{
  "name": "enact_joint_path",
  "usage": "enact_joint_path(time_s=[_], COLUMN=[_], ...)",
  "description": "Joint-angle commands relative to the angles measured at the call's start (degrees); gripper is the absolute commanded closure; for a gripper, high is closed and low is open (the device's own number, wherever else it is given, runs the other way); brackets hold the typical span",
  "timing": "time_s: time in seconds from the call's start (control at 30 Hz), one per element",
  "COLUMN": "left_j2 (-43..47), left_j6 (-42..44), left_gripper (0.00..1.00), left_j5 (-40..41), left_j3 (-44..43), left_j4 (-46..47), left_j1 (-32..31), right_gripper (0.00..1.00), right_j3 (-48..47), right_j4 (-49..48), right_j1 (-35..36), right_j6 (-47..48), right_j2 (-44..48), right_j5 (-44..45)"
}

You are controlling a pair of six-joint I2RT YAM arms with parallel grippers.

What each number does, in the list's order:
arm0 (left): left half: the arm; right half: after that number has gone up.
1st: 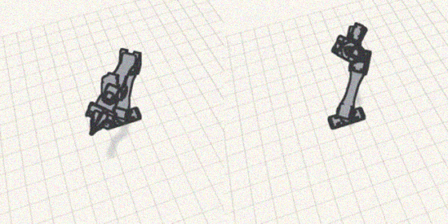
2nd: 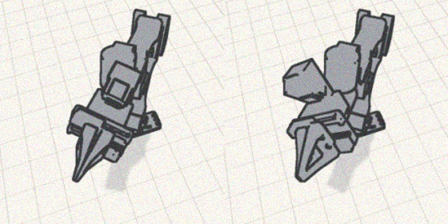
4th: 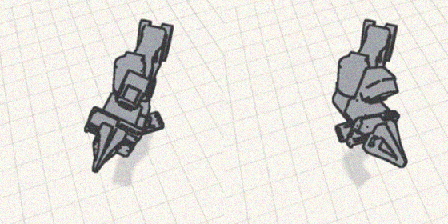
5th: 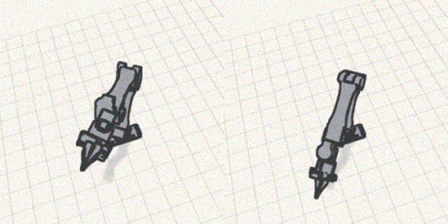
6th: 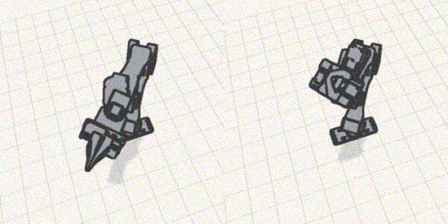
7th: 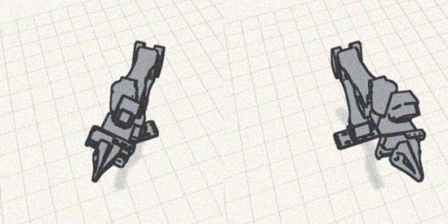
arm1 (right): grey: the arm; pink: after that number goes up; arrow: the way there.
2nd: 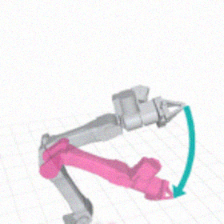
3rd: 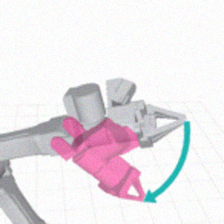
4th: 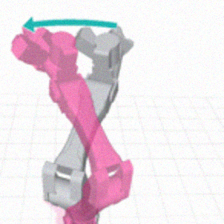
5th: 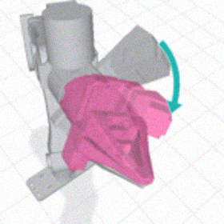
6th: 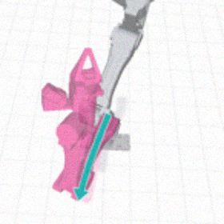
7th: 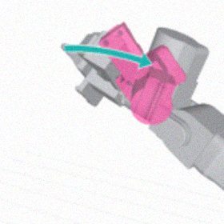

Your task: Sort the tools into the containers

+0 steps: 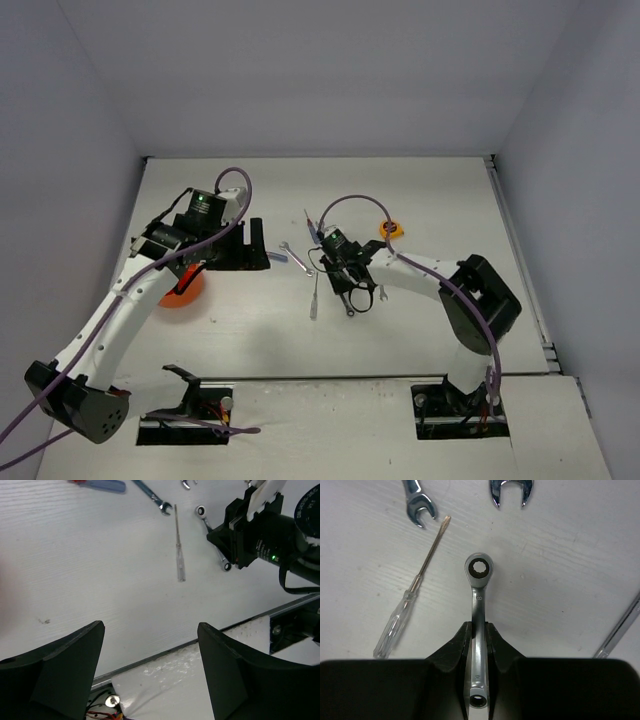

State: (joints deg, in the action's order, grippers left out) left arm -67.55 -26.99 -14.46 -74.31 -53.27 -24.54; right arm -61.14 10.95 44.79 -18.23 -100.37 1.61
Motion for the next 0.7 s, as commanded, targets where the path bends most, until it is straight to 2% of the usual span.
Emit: enact_joint_path(time_s=[0.0,0.4,0.67], left_j2=[-0.9,-4.3,-7.1], left_j6=[-5.2,-13.7,-17.5], left_gripper=[0.28,0.28,0.28], left_j5=[-4.6,-13.5,-14.5], left_j3=[-3.3,-3.3,-3.8], left_j4=[6.3,19.5,24.3], left_j1=[-0.7,-2.2,-6.1], right_gripper=[1.0,1.0,1.0], right_j3=[-2.1,-3.2,-4.5], right_j4=[0.4,-2.4,-3.3], right_j1=[1.0,5.9,7.5], right_j6=[6.2,13.8,14.5], right_j2=[9.3,23.2,27.8], right_j5=[1.6,-2.5,-6.0])
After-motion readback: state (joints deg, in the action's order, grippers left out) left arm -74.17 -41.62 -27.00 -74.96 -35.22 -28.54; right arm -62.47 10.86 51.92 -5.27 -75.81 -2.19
